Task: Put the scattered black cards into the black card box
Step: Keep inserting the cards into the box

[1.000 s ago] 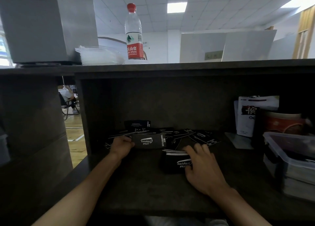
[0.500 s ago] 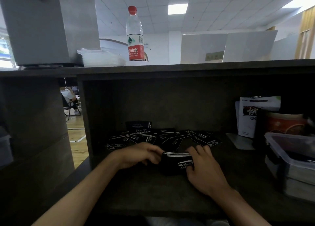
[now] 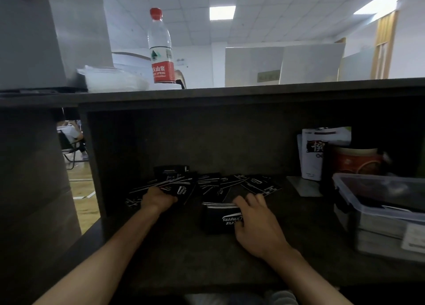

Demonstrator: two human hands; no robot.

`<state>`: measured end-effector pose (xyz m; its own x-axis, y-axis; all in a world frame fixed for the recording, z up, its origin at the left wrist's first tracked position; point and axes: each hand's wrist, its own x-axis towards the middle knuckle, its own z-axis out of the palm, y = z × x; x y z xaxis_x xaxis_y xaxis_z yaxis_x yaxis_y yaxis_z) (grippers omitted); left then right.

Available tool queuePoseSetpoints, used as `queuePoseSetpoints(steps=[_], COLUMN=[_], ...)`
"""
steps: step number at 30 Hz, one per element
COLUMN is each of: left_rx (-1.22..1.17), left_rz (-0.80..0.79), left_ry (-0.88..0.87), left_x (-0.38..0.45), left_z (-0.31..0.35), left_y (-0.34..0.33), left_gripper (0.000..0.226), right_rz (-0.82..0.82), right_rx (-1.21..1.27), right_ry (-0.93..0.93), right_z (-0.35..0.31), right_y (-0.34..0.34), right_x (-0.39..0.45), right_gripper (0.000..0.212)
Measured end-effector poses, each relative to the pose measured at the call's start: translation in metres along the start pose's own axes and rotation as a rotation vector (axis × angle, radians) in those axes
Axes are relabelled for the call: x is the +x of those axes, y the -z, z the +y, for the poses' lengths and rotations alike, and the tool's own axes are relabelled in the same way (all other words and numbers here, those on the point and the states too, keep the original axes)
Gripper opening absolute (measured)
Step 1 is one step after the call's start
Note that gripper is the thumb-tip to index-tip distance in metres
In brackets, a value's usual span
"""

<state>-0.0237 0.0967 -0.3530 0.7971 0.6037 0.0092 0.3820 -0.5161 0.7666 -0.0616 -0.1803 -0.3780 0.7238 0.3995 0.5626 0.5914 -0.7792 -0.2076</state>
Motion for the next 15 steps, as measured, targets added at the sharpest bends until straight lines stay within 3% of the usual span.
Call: queuePoseSetpoints(steps=[3,6,11,15], left_rx=[-0.15,-0.028,0.19,0.349], left_rz=[-0.125,-0.206,-0.075,0.106], left_ry=[0.053,0.068,-0.144,-0.463], left_x=[-0.002,-0.011,-0.021,-0.056], left_z=[-0.003,-0.004,-0.008,0.0], left_y=[0.021,0.037,0.064,0.073], left_gripper=[0.011,0.017,0.029,0.024], right_rz=[0.004,0.001,0.008,0.005], right_rx=[-0.011,-0.005,0.009,0.038], right_ry=[0.0,-0.003,0.002,0.02], right_z=[0.001,0.001,0.002,0.001], right_y=[-0.001,-0.002,-0.001,0.001], right_x=[0.0,0.0,-0.002,0.0], right_gripper=[0.037,0.037,0.038,0.037])
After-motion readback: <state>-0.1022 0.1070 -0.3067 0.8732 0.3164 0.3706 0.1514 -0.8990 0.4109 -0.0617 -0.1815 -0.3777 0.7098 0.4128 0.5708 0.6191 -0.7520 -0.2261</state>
